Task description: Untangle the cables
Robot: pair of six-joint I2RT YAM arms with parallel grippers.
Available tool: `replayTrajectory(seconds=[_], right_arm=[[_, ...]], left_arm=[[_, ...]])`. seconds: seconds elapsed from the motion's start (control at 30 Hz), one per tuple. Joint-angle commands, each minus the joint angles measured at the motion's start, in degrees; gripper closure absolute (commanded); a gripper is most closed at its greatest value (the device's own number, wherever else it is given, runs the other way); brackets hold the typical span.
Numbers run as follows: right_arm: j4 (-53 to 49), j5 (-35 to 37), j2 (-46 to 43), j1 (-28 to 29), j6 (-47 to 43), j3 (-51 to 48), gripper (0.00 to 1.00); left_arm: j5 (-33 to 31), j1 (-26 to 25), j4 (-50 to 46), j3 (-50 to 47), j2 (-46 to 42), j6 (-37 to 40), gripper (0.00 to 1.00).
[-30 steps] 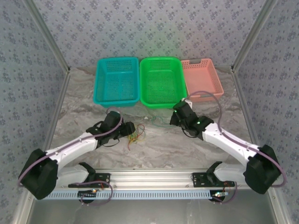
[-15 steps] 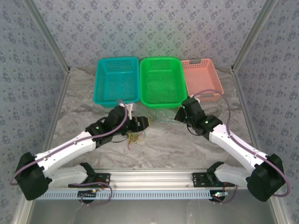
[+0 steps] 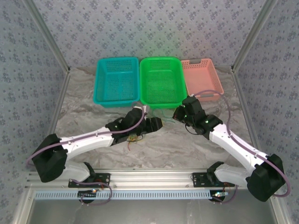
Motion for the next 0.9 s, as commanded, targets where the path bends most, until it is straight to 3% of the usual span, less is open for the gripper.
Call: replayTrajectory(seconds=[0.0, 0.2, 0.33, 0.47, 0.67, 0.87], right_arm=[[0.56, -0.71, -1.38, 0.32, 1.58, 0.44, 1.00], [1.43, -1.29, -2.06, 0.80, 2.32, -0.56, 1.00], [1.66, -1.03, -2.67, 1.15, 2.78, -1.42, 1.00], [0.97, -0.29, -3.68, 1.09, 2.54, -1.54, 1.00], [-1.72, 0.70, -4.74, -1.34, 0.02, 0.10, 1.00], [-4.94, -3.01, -4.37, -10.27, -6.15, 7.01, 1.00]], left_arm=[[-1.05, -0.21, 5.19, 2.30, 0.67, -1.38, 0.43], [-2.29, -0.43, 5.26, 3.04, 1.12, -1.20, 0.53], [-3.22, -0.38, 5.00, 3.10, 1.13, -0.99, 0.83], [-3.68, -0.43, 3.82, 2.74, 0.71, -0.57, 1.00], [-2.16, -0.40, 1.49, 2.19, -1.04, 1.81, 1.00], [2.81, -0.43, -10.25, 5.96, -0.88, 11.00, 1.00]])
